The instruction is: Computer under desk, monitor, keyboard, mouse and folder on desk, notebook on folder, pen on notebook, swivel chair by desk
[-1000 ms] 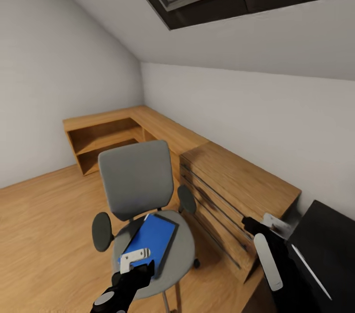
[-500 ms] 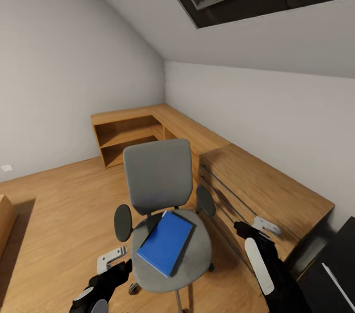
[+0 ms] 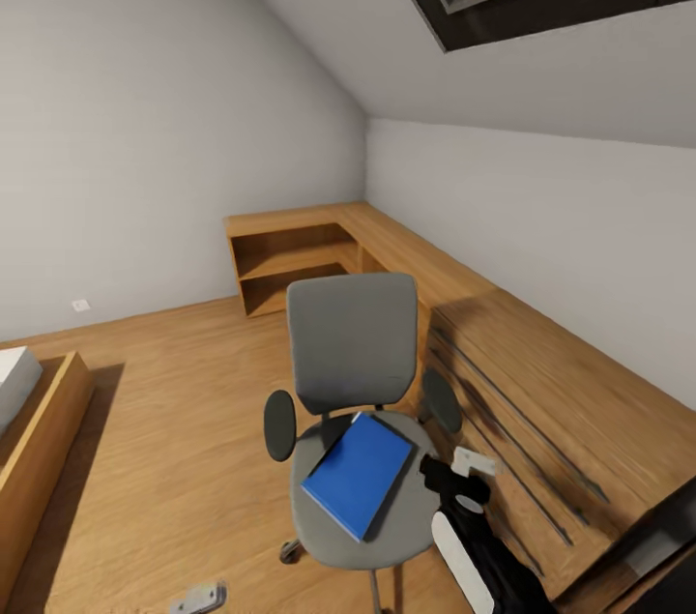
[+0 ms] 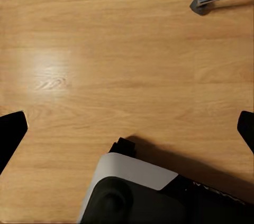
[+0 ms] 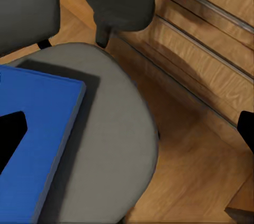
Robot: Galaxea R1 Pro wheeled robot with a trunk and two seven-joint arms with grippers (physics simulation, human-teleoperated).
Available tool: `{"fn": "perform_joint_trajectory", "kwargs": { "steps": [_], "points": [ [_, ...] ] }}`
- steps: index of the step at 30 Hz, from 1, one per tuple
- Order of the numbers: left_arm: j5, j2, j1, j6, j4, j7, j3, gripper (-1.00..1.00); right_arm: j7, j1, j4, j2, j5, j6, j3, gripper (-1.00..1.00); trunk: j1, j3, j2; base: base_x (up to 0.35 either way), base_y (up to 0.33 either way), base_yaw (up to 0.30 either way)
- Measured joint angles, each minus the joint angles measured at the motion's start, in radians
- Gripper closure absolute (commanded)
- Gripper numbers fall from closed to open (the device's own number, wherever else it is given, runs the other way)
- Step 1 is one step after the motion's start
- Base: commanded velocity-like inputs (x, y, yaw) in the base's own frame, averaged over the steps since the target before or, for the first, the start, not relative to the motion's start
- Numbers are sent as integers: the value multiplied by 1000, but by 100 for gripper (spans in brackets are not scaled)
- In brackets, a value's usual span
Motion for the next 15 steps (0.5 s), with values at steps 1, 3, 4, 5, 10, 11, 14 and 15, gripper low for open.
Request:
{"fn": "perform_joint_trajectory", "kwargs": {
  "steps": [1,3,4,5,10,11,14,15],
  "points": [
    [1,5,0,-16,22,-4,-21,-100,-1,0,36,0,-1,-38,16,-100,0,0,0,0,0,116],
    [3,11,0,-60,51,-11,-48,-100,0,4,111,-1,-2,-102,65,-100,0,-1,0,0,0,67],
    [3,12,0,-73,61,-13,-53,-100,1,6,133,-1,-1,-115,80,-100,0,-1,0,0,5,38],
    [4,13,0,-102,87,-15,-60,-100,2,11,179,-1,1,-138,111,-100,0,-1,0,0,15,30],
    [3,12,0,-238,194,-18,-81,-100,2,19,331,-1,7,-261,233,-100,0,-1,0,0,76,14],
    [3,13,0,-274,211,-21,-92,-100,1,20,359,-1,7,-311,260,-100,0,-1,0,0,134,4],
    [4,14,0,-320,234,-26,-113,-100,0,21,395,-1,7,-381,290,-100,0,-1,0,0,180,2],
    [4,15,0,-326,237,-27,-117,-100,0,21,400,-1,7,-392,294,-100,0,-1,0,0,246,1]
  ]
}}
